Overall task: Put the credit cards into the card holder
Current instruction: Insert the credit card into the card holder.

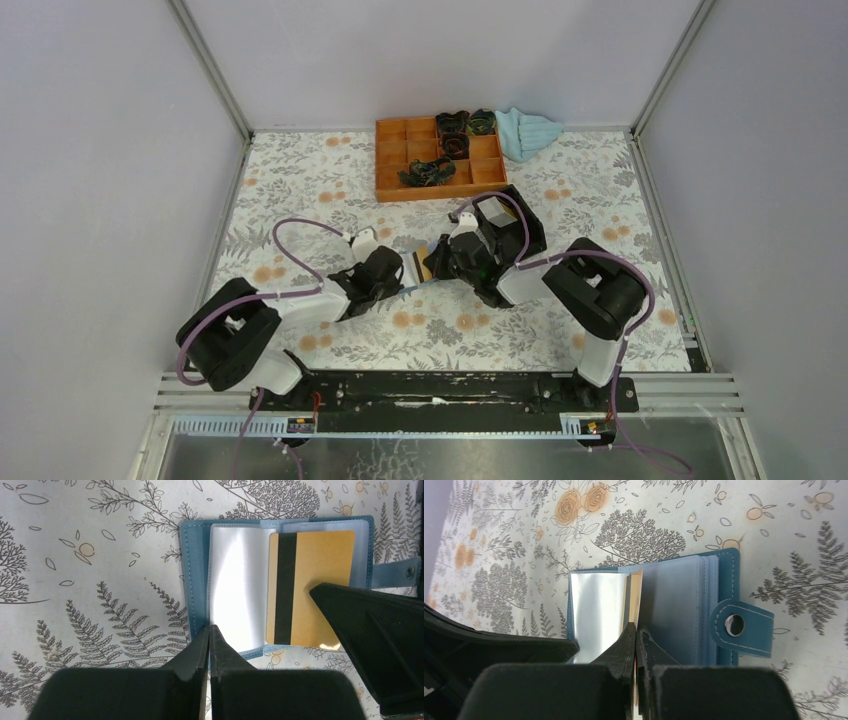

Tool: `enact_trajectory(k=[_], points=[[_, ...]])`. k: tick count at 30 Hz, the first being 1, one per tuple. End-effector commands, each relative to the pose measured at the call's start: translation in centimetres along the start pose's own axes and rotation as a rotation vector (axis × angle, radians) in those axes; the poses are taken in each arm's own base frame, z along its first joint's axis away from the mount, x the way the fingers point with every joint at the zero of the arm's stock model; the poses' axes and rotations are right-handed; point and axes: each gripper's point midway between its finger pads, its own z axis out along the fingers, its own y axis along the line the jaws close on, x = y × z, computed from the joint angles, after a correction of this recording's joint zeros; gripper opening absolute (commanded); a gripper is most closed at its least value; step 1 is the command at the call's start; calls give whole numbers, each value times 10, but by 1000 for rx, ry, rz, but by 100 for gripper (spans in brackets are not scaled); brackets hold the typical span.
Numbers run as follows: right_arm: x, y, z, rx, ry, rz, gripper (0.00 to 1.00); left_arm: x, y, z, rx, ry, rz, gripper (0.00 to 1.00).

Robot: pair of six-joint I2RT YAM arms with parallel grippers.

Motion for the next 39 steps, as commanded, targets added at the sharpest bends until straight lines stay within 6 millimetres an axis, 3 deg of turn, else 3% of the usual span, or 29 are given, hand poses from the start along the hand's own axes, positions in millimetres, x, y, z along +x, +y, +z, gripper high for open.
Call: enact_trajectory(k=[1,17,23,29,39], points=[[27,-54,-20,223,102,-156,0,44,67,7,-208,136,95,3],[5,-38,-22,322,51,-403,0,46,66,10,-205,141,96,3],[16,-41,-18,338,74,-387,0,47,65,10,-199,143,94,3],[35,-37,-14,281,112,-296,0,48,66,11,-198,147,97,3],[50,-40,-11,208,163,-135,0,49,68,10,-201,146,98,3]])
